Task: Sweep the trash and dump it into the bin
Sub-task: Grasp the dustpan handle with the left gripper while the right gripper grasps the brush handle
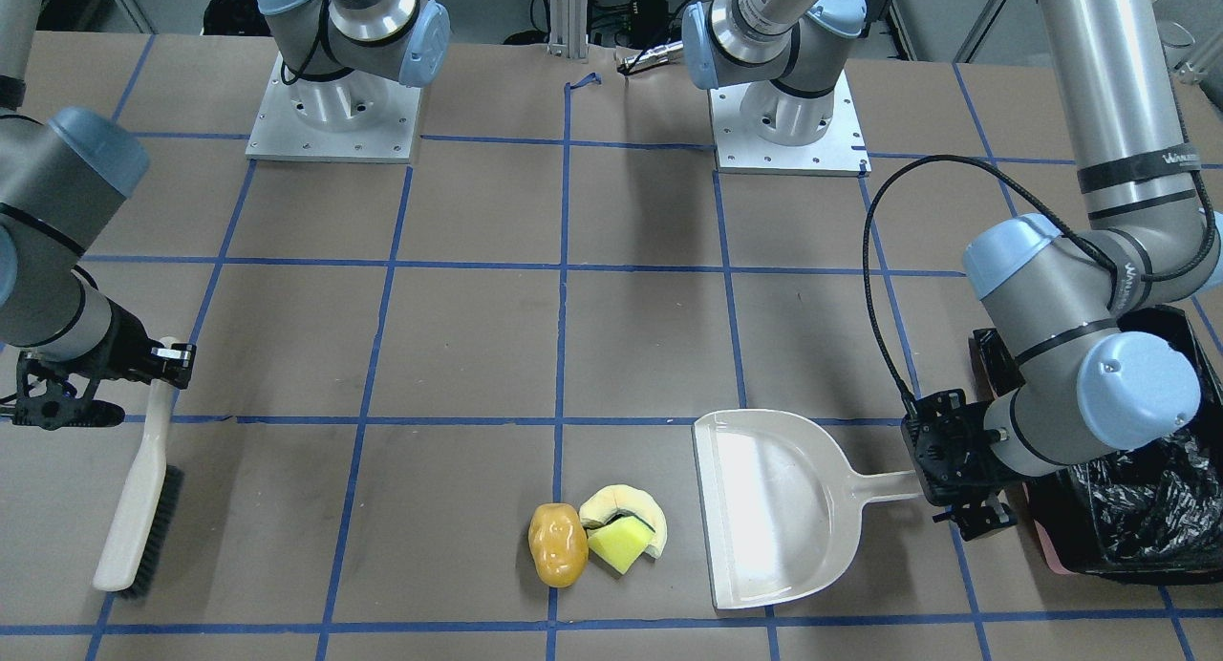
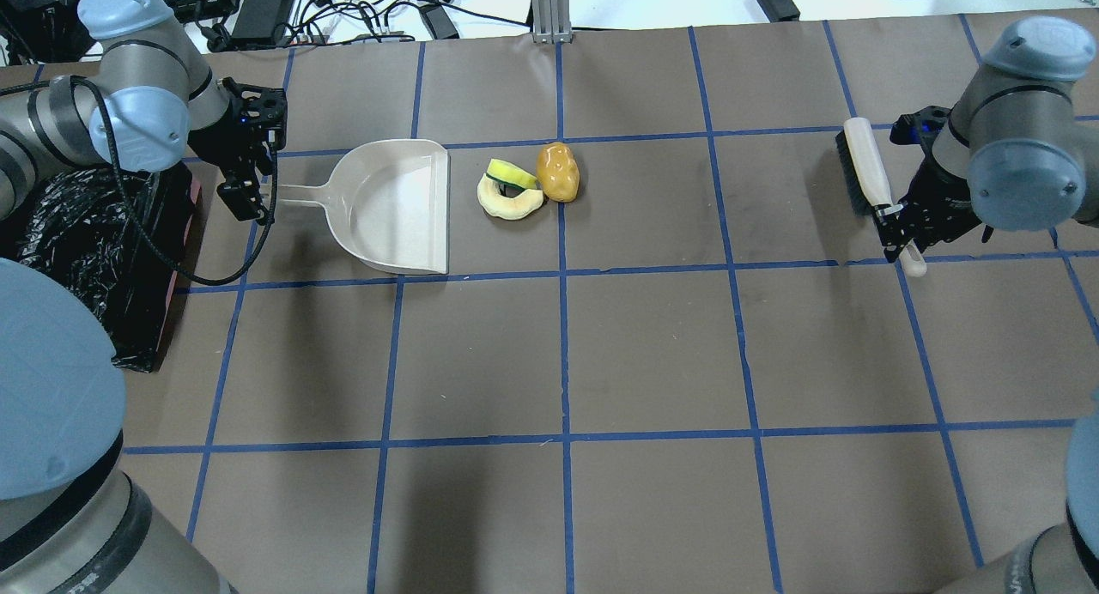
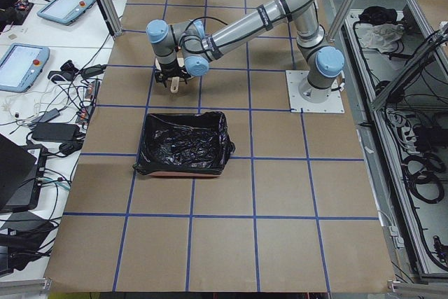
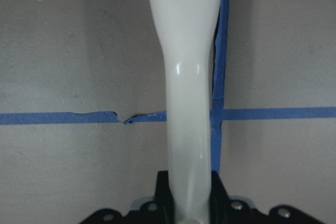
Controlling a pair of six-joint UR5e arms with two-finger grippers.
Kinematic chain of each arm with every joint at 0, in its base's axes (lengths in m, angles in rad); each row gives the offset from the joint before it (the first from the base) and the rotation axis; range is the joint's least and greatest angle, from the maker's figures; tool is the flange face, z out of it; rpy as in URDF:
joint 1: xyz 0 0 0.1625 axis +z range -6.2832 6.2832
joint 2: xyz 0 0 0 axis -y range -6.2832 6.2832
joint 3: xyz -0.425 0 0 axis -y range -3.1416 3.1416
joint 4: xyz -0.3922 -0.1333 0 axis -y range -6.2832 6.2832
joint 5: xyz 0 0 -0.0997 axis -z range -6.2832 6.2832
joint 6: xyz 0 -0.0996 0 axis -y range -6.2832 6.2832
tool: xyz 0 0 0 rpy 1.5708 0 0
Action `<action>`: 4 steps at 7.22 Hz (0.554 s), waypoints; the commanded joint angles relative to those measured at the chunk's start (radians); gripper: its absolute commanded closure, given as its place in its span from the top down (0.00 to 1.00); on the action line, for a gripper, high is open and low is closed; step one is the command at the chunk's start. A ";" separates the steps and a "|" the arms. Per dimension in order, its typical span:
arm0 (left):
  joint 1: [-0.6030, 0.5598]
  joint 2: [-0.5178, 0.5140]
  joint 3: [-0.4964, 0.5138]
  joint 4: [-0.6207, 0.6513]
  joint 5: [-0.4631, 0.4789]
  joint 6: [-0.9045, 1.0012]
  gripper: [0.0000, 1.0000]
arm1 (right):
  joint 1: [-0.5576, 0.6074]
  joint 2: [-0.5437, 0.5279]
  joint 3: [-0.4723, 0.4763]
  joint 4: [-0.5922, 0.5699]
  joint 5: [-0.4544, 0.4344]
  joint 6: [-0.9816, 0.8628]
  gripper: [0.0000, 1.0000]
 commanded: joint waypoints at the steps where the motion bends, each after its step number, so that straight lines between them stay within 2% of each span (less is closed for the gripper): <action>1: -0.002 -0.006 0.000 0.011 -0.005 0.001 0.79 | 0.008 -0.005 -0.032 0.011 0.028 0.006 0.00; 2: -0.002 -0.006 0.000 0.013 -0.002 0.001 0.65 | 0.010 -0.005 -0.032 0.012 0.062 0.006 0.00; 3: -0.002 -0.003 0.000 0.014 -0.003 0.002 0.40 | 0.019 -0.004 -0.032 0.012 0.071 0.007 0.00; 4: -0.002 -0.002 0.002 0.013 0.000 0.004 0.32 | 0.050 -0.002 -0.032 0.012 0.071 0.042 0.00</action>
